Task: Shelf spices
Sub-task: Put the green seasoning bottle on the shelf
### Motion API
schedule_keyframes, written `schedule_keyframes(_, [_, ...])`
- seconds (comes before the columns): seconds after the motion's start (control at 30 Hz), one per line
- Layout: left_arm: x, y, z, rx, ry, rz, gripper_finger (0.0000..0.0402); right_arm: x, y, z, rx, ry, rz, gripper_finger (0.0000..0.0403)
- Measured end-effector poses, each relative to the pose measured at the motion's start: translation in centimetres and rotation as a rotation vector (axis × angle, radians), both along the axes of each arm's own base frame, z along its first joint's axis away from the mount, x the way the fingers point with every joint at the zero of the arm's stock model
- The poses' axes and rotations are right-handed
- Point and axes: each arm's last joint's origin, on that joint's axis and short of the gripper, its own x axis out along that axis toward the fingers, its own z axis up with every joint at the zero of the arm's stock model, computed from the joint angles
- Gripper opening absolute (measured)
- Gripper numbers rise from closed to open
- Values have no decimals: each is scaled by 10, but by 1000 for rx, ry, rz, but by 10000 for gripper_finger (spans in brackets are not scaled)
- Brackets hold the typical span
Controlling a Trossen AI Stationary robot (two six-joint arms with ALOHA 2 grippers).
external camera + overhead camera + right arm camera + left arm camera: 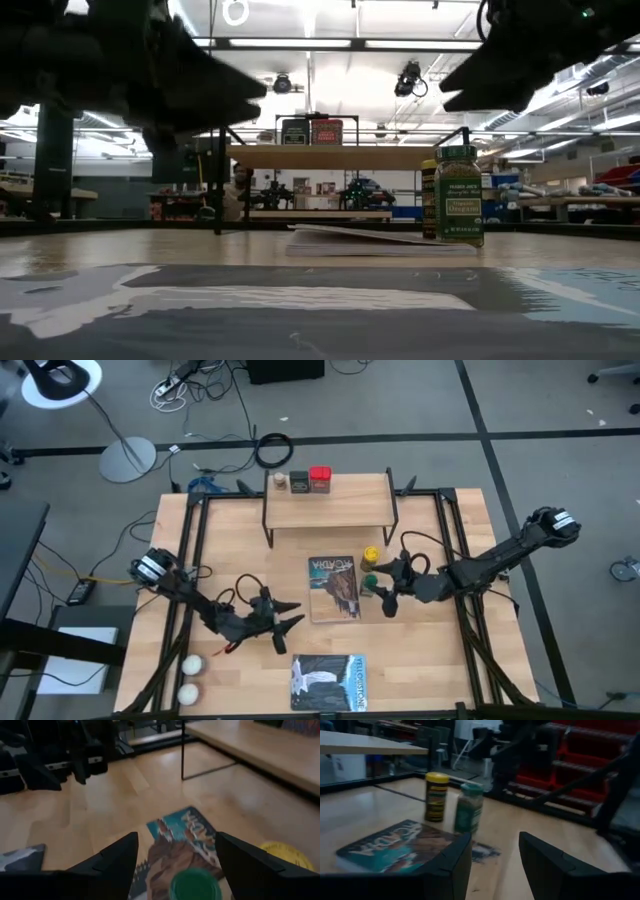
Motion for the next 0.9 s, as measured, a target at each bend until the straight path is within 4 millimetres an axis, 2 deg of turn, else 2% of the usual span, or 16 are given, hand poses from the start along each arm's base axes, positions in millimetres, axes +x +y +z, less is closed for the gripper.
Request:
schedule_keyframes(0.23, [4,6,-15,-4,38,48,167,-6,2,-14,25,95,-51,266])
schedule_keyframes(0.67, [5,9,-16,-21,35,61,167,3,-7,-29,69,181,-64,278])
schedule_keyframes(0.9, [5,9,-16,-17,42,63,167,5,-11,-29,90,184,-64,286])
